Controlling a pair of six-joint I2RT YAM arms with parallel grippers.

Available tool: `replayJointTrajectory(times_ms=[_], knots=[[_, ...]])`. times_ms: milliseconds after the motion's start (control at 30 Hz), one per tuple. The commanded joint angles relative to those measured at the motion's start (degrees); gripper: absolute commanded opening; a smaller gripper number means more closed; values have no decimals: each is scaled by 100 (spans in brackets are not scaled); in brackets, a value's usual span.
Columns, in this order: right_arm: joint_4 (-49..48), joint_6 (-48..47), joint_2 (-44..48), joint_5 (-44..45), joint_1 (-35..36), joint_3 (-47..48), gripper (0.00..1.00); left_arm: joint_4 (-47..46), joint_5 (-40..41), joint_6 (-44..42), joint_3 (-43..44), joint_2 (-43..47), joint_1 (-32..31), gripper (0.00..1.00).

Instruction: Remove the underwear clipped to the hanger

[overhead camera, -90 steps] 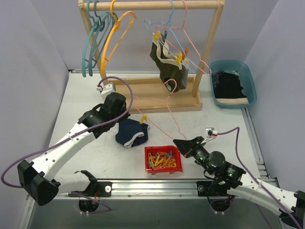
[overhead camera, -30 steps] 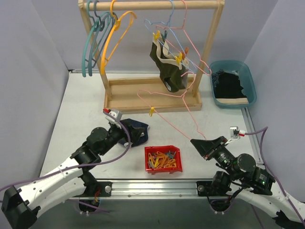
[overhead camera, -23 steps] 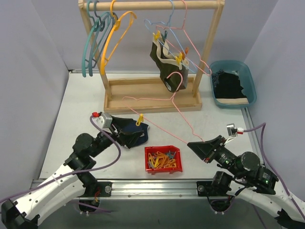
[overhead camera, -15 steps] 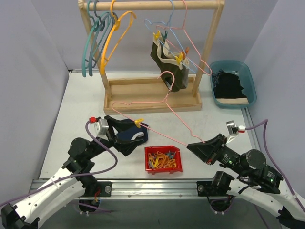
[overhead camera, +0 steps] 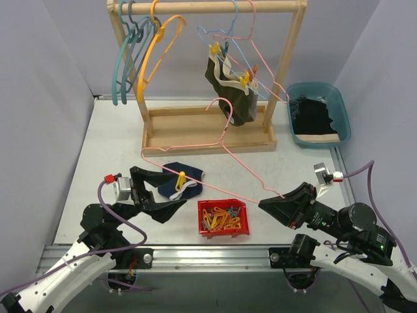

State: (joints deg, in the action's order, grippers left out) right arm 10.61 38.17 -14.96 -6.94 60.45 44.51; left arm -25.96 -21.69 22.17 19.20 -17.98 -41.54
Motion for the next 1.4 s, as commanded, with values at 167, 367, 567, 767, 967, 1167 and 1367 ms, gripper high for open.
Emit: replayJointTrajectory(times_ms=[167, 367, 567, 767, 967, 1167, 1367], knots=[[-261, -161, -174, -791, 29, 374, 0, -1481, -608, 418, -303, -197, 111, 99], [-314, -100, -279, -984, 29, 331, 0, -2281, -968, 788, -356, -407, 234, 95], [-481, -21, -297, -1073, 29, 233, 0, -3353, -1407, 1297, -364, -882, 287, 92], [-507, -73, -314, -976, 29, 242, 0, -3864, -1830, 1623, -312, -1208, 348, 71], [-508, -91, -279, -888, 29, 225, 0, -3979, -1882, 1755, -347, -1147, 374, 43], [-507, -73, -244, -809, 29, 198, 0, -3812, -1839, 1764, -312, -1147, 383, 3], [-516, -100, -156, -389, 29, 181, 0, -3392, -1839, 1703, -224, -1252, 392, 3]])
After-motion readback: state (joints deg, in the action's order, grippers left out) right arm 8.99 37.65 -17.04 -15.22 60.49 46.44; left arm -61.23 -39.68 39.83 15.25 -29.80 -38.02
